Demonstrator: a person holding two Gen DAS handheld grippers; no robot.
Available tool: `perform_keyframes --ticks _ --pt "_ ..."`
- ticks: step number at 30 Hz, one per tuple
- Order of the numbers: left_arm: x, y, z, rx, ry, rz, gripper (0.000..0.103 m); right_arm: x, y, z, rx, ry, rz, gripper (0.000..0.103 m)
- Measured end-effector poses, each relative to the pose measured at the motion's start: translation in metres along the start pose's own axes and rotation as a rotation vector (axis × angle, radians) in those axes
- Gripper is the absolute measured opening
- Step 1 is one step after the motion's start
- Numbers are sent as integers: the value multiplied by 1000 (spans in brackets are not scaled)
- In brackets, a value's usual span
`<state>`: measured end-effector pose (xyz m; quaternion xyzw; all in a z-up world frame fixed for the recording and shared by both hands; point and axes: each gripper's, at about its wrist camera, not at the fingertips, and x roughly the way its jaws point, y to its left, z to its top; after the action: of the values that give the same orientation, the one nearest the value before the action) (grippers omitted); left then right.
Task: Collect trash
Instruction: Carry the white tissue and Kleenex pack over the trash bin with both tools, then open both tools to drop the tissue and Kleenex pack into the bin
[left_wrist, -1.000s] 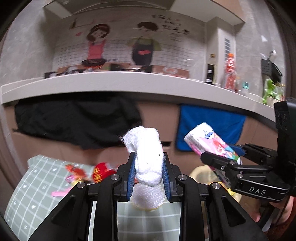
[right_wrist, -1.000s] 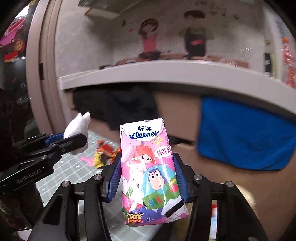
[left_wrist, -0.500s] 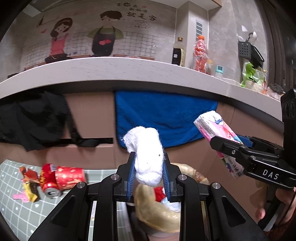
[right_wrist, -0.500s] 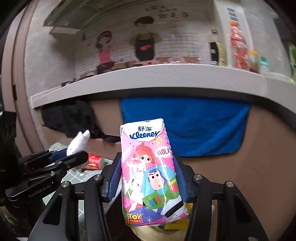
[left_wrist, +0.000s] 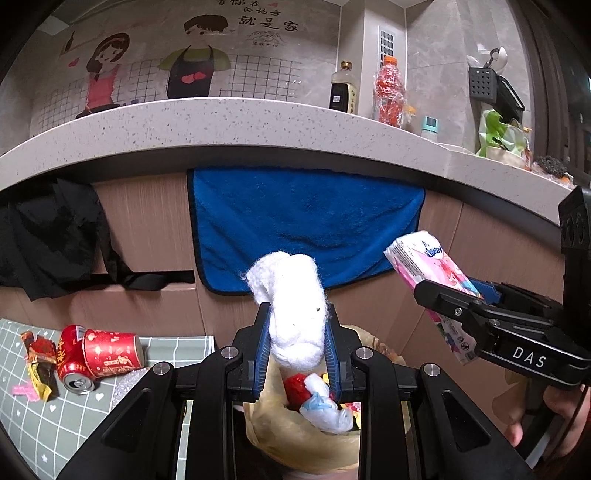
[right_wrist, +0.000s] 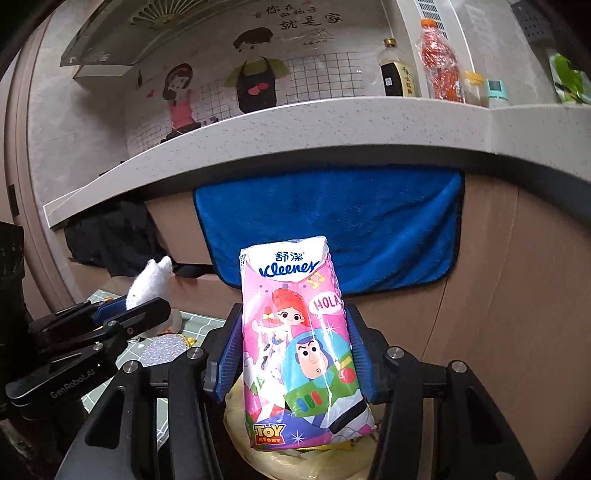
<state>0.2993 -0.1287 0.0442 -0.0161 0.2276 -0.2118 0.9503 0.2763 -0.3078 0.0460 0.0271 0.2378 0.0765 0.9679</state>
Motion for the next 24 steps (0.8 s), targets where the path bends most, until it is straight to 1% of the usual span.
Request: perform_keyframes --ticks 14,24 --pt "24 3 -5 -20 22 -23 26 18 -15 -8 33 30 -18 49" --pt "55 7 -12 -42 77 -54 26 40 -27 -15 65 64 -24 49"
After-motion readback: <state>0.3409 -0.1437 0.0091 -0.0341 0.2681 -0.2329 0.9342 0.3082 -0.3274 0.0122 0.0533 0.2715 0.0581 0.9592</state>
